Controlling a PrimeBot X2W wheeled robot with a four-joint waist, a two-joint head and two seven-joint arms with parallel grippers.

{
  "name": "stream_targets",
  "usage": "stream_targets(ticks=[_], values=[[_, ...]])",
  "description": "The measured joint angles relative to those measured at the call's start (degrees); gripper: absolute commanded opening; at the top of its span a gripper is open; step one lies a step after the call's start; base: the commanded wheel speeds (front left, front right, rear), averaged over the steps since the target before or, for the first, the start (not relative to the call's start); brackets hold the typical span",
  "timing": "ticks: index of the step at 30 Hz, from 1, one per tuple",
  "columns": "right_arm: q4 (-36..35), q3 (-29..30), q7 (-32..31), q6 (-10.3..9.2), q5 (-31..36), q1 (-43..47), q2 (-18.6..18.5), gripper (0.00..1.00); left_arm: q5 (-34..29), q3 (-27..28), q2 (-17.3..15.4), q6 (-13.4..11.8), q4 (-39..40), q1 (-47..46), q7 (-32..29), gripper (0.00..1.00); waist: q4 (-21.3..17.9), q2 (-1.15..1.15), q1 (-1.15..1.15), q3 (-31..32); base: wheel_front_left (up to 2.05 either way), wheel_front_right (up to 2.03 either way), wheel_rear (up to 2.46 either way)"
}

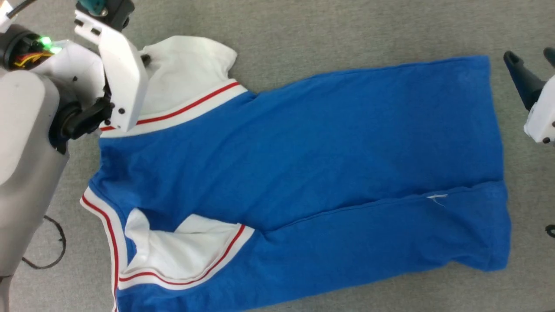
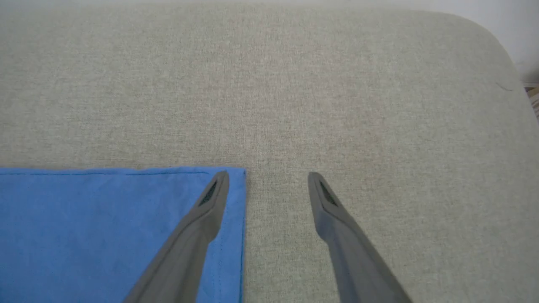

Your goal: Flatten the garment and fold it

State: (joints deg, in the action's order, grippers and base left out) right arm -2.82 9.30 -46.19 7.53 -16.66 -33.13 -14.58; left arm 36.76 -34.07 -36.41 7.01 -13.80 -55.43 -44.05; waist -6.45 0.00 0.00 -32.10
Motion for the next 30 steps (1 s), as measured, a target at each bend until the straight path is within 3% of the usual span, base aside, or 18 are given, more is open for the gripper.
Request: stream_targets(ticks=[14, 15, 16, 17, 23, 30], values=[[6.97, -2.14, -5.23, 0.00, 0.65, -3.13, -0.14, 1.00, 0.10, -0.89, 1.82, 0.01, 0.38, -2.54, 0.68, 0.00, 3.21, 0.00, 0.00, -2.80, 0.00, 0.00, 0.00], [7.27, -2.05, -5.27, 0.00, 0.62, -3.36, -0.10, 0.63, 0.16, -0.90, 1.91, 0.01, 0.37, -2.67, 0.69, 0.00, 3.36, 0.00, 0.01, -2.95, 0.00, 0.00, 0.00], [7.36, -1.89, -5.19, 0.00, 0.57, -3.57, -0.05, 0.16, 0.18, -0.92, 1.97, 0.01, 0.37, -2.82, 0.69, 0.00, 3.48, 0.00, 0.01, -3.09, 0.00, 0.00, 0.00], [7.34, -1.99, -4.98, 0.00, 0.58, -3.76, -0.09, 0.00, 0.19, -0.93, 1.98, 0.01, 0.36, -2.98, 0.70, 0.00, 3.57, 0.00, 0.01, -3.20, 0.00, 0.00, 0.00], [7.51, -3.09, -3.78, 0.02, 0.46, -4.20, -0.31, 0.00, 0.59, -0.81, 1.69, 0.01, -0.87, -3.04, 3.16, 0.00, 3.38, 0.00, -0.01, -2.29, 0.00, 0.00, 0.00], [6.27, -2.66, -0.54, 0.01, -0.68, -2.09, -0.74, 0.00, 1.30, 1.40, 1.12, 0.00, -0.38, -0.16, 11.76, 0.00, 2.78, 0.00, -0.01, 0.96, 0.00, 0.00, 0.00]])
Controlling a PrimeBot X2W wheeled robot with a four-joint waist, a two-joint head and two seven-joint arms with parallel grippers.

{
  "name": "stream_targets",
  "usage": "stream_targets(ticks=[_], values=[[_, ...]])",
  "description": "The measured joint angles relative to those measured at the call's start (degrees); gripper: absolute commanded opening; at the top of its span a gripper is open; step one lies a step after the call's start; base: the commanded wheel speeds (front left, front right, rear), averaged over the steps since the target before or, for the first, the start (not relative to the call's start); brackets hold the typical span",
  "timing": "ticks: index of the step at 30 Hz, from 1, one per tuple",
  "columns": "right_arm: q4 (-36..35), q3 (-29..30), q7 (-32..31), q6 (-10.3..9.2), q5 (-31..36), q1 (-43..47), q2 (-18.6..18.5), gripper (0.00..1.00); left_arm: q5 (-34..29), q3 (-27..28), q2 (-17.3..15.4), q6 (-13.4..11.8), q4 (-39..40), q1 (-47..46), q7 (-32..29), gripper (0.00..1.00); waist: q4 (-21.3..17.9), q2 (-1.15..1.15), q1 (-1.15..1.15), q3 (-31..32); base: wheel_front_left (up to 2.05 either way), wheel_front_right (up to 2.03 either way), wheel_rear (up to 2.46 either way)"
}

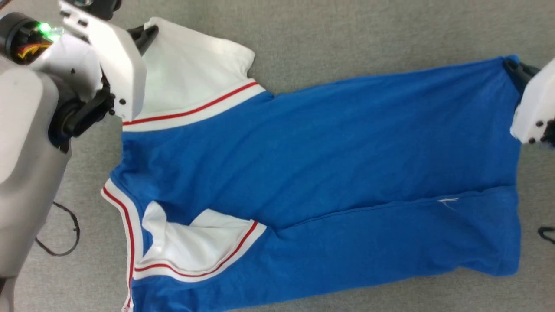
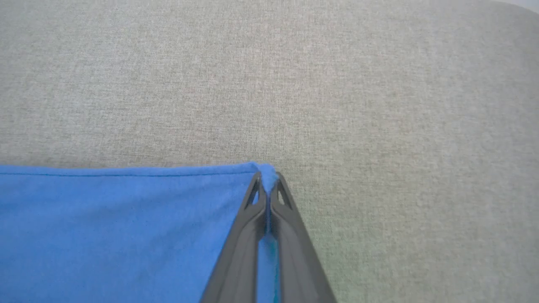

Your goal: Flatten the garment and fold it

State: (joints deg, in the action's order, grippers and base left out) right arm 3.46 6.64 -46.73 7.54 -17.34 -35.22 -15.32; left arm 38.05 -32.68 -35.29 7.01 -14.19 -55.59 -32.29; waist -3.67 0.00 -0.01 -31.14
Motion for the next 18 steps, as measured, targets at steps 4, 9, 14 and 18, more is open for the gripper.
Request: stream_targets(ticks=[4, 9, 14, 18], values=[[-1.32, 1.08, 1.44, 0.00, -1.67, 3.48, -0.18, 0.00, 0.70, 1.29, -0.94, -0.01, 2.53, 3.91, 5.14, 0.00, -0.06, 0.00, 0.00, 2.69, 0.00, 0.00, 0.00], [-3.54, 3.23, 3.56, 0.00, -3.96, 9.20, -0.35, 0.00, 2.20, 3.30, -2.86, -1.19, 8.10, 11.27, 10.18, 0.00, 0.22, 0.00, 0.01, 6.56, 0.00, 0.00, 0.00], [-5.80, 4.80, 7.16, 0.00, -6.14, 14.25, 0.35, 0.00, 4.45, 5.68, -4.97, -4.21, 15.51, 19.95, 13.36, 0.00, 0.74, 0.00, 0.02, 10.49, 0.00, 0.00, 0.00], [-7.26, 5.84, 9.95, 0.00, -7.77, 18.27, 1.07, 0.00, 6.01, 6.82, -6.45, -6.30, 21.00, 27.00, 14.79, 0.00, 1.35, 0.00, 0.02, 13.30, 0.00, 0.00, 0.00]])
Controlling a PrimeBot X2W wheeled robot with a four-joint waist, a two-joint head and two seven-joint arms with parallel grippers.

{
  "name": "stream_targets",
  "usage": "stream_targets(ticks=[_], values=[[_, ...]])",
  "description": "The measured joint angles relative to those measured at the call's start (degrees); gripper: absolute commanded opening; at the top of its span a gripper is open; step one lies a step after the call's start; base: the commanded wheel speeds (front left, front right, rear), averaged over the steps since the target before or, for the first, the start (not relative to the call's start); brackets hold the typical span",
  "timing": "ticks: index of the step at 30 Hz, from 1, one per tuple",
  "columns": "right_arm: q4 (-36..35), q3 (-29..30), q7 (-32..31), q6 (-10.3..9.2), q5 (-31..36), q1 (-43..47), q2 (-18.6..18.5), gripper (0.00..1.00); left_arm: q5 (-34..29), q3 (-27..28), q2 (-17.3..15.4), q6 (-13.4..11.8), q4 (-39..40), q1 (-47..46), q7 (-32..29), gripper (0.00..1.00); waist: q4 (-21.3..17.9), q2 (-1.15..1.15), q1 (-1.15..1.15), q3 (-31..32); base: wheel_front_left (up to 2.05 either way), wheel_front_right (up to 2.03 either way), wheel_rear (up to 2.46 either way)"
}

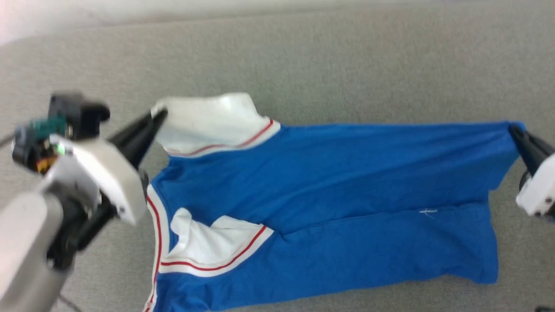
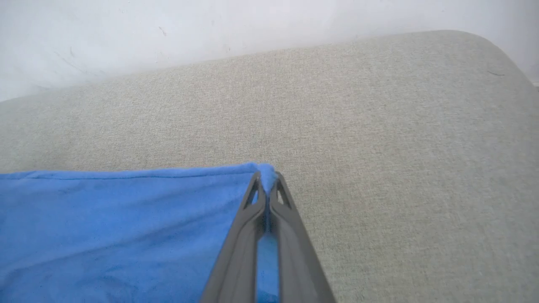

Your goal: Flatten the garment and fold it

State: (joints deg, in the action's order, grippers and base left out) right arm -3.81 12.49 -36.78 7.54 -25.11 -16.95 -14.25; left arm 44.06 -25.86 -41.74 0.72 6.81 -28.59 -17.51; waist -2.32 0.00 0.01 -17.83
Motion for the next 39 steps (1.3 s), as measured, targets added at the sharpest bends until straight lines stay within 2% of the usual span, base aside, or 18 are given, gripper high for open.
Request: stream_targets(ticks=[9, 14, 18, 22, 30, 31, 32, 33, 34, 35, 36, 39], values=[[-1.76, 0.12, 1.91, -0.01, -3.67, 10.01, 1.27, 0.00, 5.21, 0.55, -1.94, -3.15, 6.65, 15.37, 0.97, 0.00, 1.70, -0.01, 0.01, 4.79, 0.00, 0.00, 0.00], [-1.08, 0.77, 2.46, -0.01, -4.90, 14.47, 1.89, 0.00, 9.02, 0.27, -2.27, -4.05, 7.17, 23.43, 0.98, 0.00, 2.41, -0.01, 0.00, 6.37, 0.00, 0.00, 0.00], [0.26, 1.09, 3.30, -0.01, -4.63, 16.95, 1.75, 0.00, 9.43, -0.03, -2.77, -5.38, 7.11, 27.03, 1.46, 0.00, 2.74, -0.01, 0.00, 7.10, 0.00, 0.00, 0.00], [3.31, 0.82, 4.14, -0.01, -3.57, 18.17, 2.55, 0.00, 10.11, -1.51, -1.45, -5.41, 5.78, 28.76, 1.47, 0.00, 2.76, -0.01, 0.00, 7.85, 0.00, 0.00, 0.00], [10.54, -1.22, 6.69, -0.01, -1.48, 17.74, 3.99, 0.02, 9.54, -3.48, 3.69, -5.31, -2.00, 27.28, 4.07, 0.00, 2.32, -0.01, -0.01, 8.27, 0.00, 0.00, 0.00], [11.38, -1.47, 7.03, -0.01, -1.47, 17.35, 4.10, 0.28, 9.47, -3.74, 4.26, -5.30, -3.20, 26.86, 4.17, 0.09, 2.25, -0.01, -0.01, 8.22, 0.00, 0.00, 0.00], [12.10, -1.56, 7.49, -0.01, -1.34, 16.93, 4.17, 0.88, 9.27, -4.16, 4.59, -5.24, -4.26, 26.52, 4.15, 0.20, 2.18, -0.01, -0.01, 8.17, 0.00, 0.00, 0.00], [12.78, -1.46, 7.90, -0.01, -1.19, 16.49, 4.32, 1.00, 9.20, -4.39, 4.92, -5.23, -5.24, 26.26, 4.17, 0.33, 2.09, -0.01, -0.01, 8.12, 0.00, 0.00, 0.00], [13.44, -1.34, 8.36, -0.01, -1.07, 16.03, 4.43, 1.00, 8.99, -4.42, 5.34, -5.33, -6.20, 26.04, 4.37, 0.45, 2.00, -0.01, -0.01, 8.08, 0.00, 0.00, 0.00], [13.81, -1.32, 8.88, -0.01, -1.07, 15.73, 4.47, 1.00, 8.61, -4.54, 5.61, -5.35, -6.76, 25.85, 4.56, 0.77, 1.90, -0.01, -0.01, 8.05, 0.00, 0.00, 0.00], [13.90, -1.31, 9.38, -0.01, -1.11, 15.49, 4.61, 1.00, 8.50, -4.43, 5.91, -5.39, -7.09, 25.80, 5.12, 1.00, 1.78, -0.01, -0.01, 8.04, 0.00, 0.00, 0.00], [13.01, -0.96, 10.58, -0.01, -1.55, 15.36, 4.76, 1.00, 8.25, -3.31, 7.10, -6.57, -6.58, 25.80, 8.10, 1.00, 1.69, -0.01, -0.01, 8.11, 0.00, 0.00, 0.00]])
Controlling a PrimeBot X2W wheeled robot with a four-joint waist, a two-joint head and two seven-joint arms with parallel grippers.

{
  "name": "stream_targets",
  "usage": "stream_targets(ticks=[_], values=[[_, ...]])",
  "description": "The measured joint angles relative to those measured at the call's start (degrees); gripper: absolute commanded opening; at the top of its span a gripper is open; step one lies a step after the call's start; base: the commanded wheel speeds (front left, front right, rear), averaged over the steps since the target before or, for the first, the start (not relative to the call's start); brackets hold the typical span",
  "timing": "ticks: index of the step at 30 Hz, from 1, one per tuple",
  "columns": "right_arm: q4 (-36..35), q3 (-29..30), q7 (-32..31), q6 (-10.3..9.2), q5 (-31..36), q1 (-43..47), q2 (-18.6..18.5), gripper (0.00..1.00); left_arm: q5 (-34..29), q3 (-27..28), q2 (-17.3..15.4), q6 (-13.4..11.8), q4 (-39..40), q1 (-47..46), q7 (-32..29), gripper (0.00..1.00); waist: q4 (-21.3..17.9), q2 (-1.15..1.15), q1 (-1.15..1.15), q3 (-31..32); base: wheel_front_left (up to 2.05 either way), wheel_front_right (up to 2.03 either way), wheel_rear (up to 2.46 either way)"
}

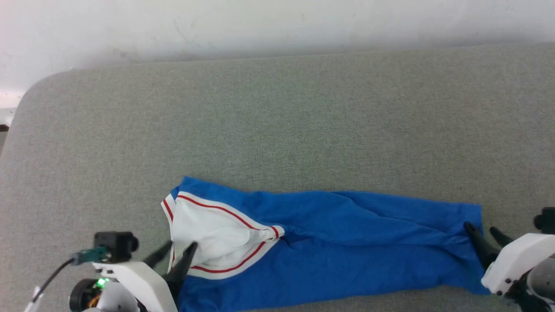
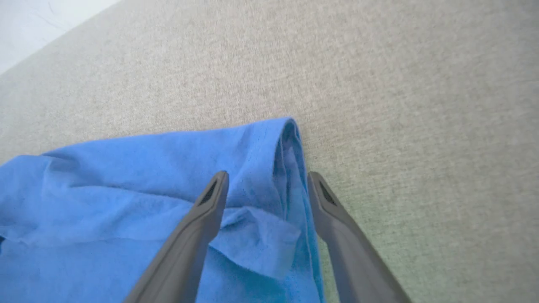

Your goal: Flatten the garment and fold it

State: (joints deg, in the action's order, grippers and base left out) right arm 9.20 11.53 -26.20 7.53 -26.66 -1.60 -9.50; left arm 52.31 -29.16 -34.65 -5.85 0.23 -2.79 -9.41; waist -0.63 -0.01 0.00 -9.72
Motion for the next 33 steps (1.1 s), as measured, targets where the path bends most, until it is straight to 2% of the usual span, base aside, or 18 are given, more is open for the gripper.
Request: stream_targets(ticks=[5, 9, 12, 14, 17, 23, 28, 33], values=[[-6.67, 2.96, 1.66, 0.00, -1.65, 1.88, 0.78, 1.00, -0.78, 4.10, 0.56, -3.42, 5.21, 1.85, 7.61, 1.00, 0.12, 0.00, 0.00, 0.53, 0.00, 0.00, 0.00], [-11.98, 5.98, 2.18, 0.00, -0.22, 4.87, 2.15, 1.00, -3.77, 7.75, 1.37, -6.68, 10.72, 5.05, 16.11, 1.00, 0.31, 0.00, 0.01, 0.74, 0.00, 0.00, 0.00], [-13.60, 7.36, 1.97, 0.00, 0.52, 5.97, 3.45, 1.00, -8.64, 10.66, 1.94, -10.34, 13.58, 6.41, 22.03, 1.00, 0.36, 0.00, 0.00, 0.69, 0.00, 0.00, 0.00], [-13.88, 7.76, 1.45, 0.00, 1.36, 6.17, 4.12, 1.00, -12.54, 12.57, 2.89, -12.81, 15.21, 7.13, 23.56, 1.00, 0.36, 0.00, 0.00, 0.55, 0.00, 0.00, 0.00], [-13.50, 8.02, 0.37, 0.00, 1.77, 6.34, 4.93, 1.00, -18.78, 14.80, 4.86, -15.08, 17.19, 8.12, 24.07, 1.00, 0.62, 0.00, 0.00, 0.26, 0.00, 0.00, 0.00], [-10.31, 8.14, -1.02, 0.00, 2.97, 6.31, 5.54, 1.00, -26.85, 16.64, 8.00, -15.29, 18.23, 11.06, 24.13, 1.00, 1.77, 0.00, 0.00, -0.74, 0.00, 0.00, 0.00], [-7.08, 8.46, -2.47, 0.00, 3.63, 6.17, 5.71, 1.00, -29.96, 16.83, 8.39, -13.97, 16.95, 11.51, 24.13, 1.00, 3.06, 0.00, 0.00, -1.82, 0.00, 0.00, 0.00], [-4.87, 8.50, -3.59, -0.01, 4.12, 5.38, 5.61, 1.00, -32.62, 16.62, 8.53, -13.77, 15.82, 11.46, 24.14, 1.00, 4.28, 0.01, 0.00, -2.78, 0.00, 0.00, 0.00]])
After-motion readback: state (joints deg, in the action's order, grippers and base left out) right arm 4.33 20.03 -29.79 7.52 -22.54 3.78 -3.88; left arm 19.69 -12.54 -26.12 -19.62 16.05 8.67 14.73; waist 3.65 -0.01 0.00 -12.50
